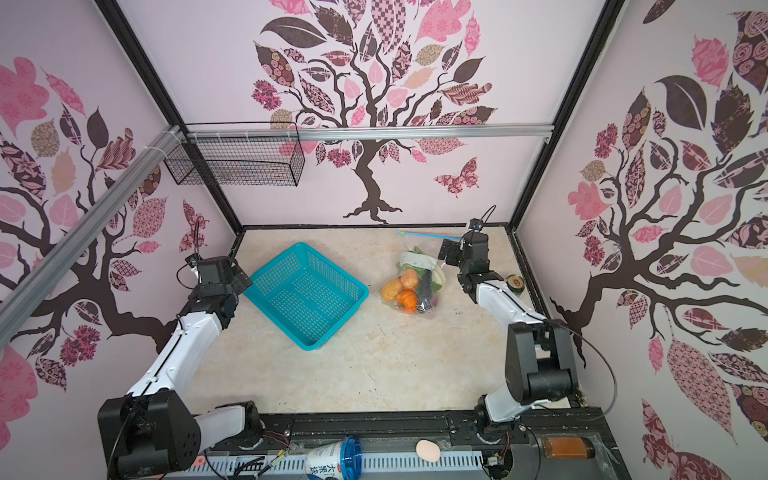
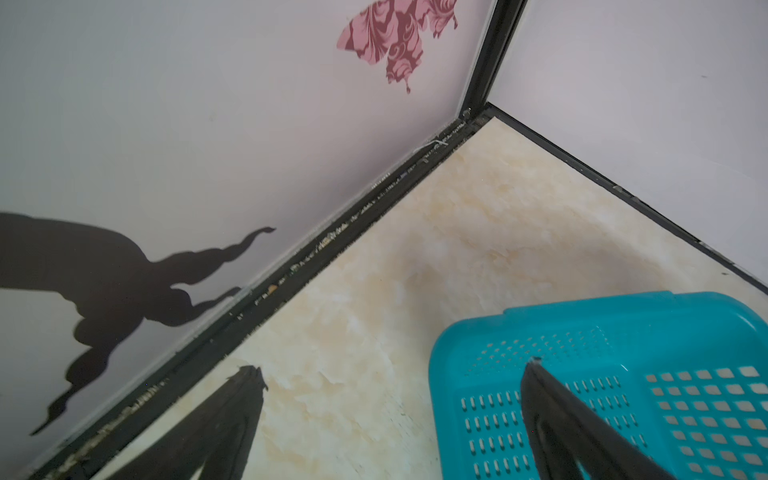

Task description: Place the food in the zip-top bag and seal the zipper

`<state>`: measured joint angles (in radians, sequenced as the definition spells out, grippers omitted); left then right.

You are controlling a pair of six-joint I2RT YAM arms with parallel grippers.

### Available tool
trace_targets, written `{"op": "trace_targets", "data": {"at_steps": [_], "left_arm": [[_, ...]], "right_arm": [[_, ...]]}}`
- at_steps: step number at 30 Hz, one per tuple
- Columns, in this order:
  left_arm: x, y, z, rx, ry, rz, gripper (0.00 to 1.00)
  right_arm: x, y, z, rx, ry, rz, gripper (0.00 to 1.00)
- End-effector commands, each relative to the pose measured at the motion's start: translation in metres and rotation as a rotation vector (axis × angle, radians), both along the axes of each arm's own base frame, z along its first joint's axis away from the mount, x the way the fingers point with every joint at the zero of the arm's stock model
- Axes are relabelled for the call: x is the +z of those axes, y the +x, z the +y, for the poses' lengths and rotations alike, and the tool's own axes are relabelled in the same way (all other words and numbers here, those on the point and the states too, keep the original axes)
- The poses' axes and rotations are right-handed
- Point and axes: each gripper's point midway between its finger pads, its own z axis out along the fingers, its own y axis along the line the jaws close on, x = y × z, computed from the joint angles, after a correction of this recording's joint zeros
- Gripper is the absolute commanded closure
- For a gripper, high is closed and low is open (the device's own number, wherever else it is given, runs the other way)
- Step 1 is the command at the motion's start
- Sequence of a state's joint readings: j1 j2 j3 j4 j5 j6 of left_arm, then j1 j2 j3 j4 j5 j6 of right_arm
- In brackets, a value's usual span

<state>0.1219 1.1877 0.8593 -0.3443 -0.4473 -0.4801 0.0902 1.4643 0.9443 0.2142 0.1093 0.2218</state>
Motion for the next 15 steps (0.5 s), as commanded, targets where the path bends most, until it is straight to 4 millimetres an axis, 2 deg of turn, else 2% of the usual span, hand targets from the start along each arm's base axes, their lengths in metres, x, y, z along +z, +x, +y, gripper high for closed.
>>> {"op": "trace_targets", "data": {"at_steps": [1,4,7,10,15], "left_arm": [[-0.022,-0.009,-0.022,-0.011,-0.184,-0.043,0.02],[-0.041,-0.012,-0.038,-0.052,-0.288,-0.056,0.01],[-0.057,-0.007,-0.053,-0.106,-0.357,-0.079,0.01],[-0.064,0.007,-0.072,-0.195,-0.42,-0.119,0.01],[-0.06,0.045,-0.103,-0.37,-0.453,-0.172,0.02]], "right_arm": [[0.0,-0.037,-0.008,-0.035,-0.001,0.003,0.0],[-0.016,-0.069,-0.019,-0.083,0.0,-0.008,0.0],[-0.03,-0.09,-0.024,-0.096,-0.021,-0.02,0.01],[-0.046,-0.102,-0.025,-0.075,-0.067,-0.043,0.0],[-0.061,-0.1,-0.024,-0.06,-0.104,-0.114,0.01]]}}
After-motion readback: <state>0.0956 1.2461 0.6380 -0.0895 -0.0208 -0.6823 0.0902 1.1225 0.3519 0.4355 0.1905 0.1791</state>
